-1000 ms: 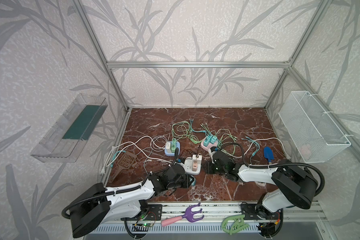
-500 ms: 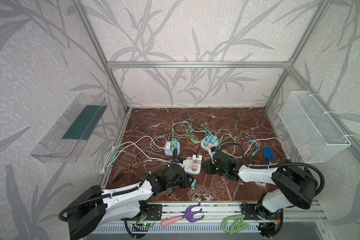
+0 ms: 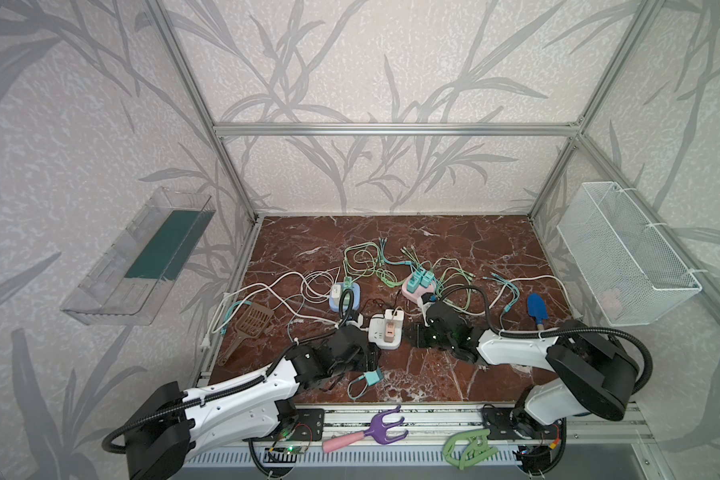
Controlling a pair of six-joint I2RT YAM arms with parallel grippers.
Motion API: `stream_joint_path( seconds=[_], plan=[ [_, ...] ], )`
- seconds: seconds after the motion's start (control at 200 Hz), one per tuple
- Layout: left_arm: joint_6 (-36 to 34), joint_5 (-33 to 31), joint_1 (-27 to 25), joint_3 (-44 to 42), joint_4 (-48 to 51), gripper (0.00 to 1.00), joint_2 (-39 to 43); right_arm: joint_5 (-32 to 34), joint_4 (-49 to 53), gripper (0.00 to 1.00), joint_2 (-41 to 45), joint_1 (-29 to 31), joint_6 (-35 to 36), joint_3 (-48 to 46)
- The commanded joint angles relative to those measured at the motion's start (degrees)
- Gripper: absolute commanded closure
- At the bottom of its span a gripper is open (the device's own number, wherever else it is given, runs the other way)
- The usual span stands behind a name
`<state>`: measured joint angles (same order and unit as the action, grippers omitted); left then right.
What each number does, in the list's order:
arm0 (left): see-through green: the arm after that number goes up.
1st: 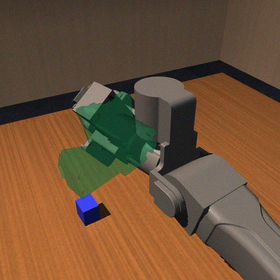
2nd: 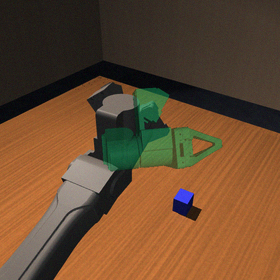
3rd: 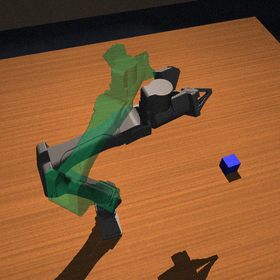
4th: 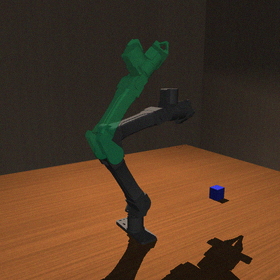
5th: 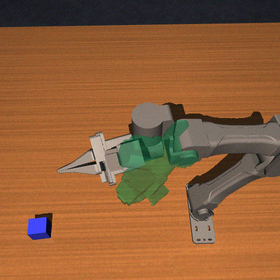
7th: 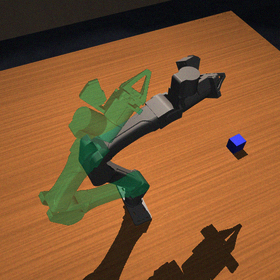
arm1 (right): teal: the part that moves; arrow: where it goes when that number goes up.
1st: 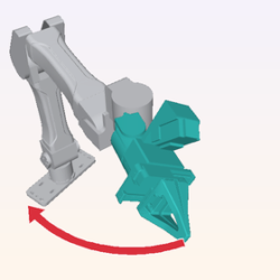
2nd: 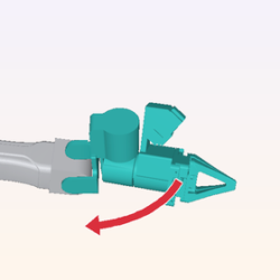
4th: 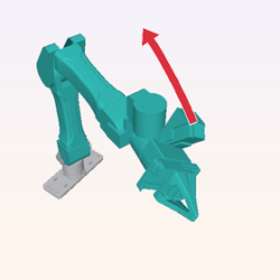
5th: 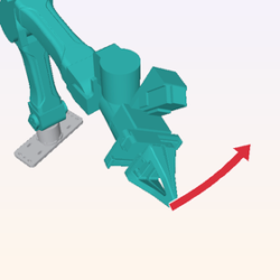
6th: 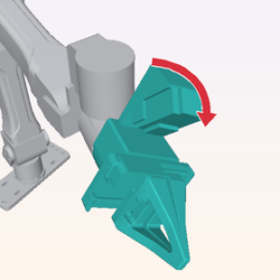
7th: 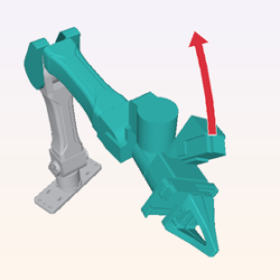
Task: Pull the plug off the socket
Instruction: 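Release the teal plug on the table and return the left gripper to the strip, then lower the right gripper over the pink adapter while the left gripper grips the strip edge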
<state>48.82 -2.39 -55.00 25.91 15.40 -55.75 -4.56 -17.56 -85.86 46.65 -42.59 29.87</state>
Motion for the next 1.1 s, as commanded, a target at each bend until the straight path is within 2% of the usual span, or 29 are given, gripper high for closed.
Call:
stream_joint_path(
  seconds=[0.0, 0.2, 0.385, 0.6, 0.835, 1.095],
  plan=[
    [-2.3, -3.66, 0.16, 2.96, 3.41, 0.21, -0.8, 0.15, -0.28, 0.49, 1.88, -0.25, 0.46, -0.64],
    [-4.2, -5.69, 0.46, 6.3, 4.45, 0.21, -5.18, -0.35, -1.11, 0.49, 2.58, -0.2, 1.19, -1.1],
    [-3.26, -4.89, 3.06, 6.26, 1.86, 0.35, -8.06, 1.34, -1.3, 0.49, 4.98, 0.24, 0.66, -2.57],
    [-3.99, -2.17, 6.41, 6.43, -1.28, 0.44, -10.41, 8.42, 3.44, 0.49, 9.82, 3.72, 1.24, -2.53],
    [-4.13, 1.47, 8.45, 7.09, -5.06, 0.5, -14.77, 18.41, 9.76, 0.49, 14.28, 10.66, 0.32, -0.73],
    [-2.72, 3.91, 8.9, 7.68, -8.02, 0.57, -18.41, 24.34, 16.55, 0.49, 10.32, 17.65, -1.96, 6.01]
  ],
)
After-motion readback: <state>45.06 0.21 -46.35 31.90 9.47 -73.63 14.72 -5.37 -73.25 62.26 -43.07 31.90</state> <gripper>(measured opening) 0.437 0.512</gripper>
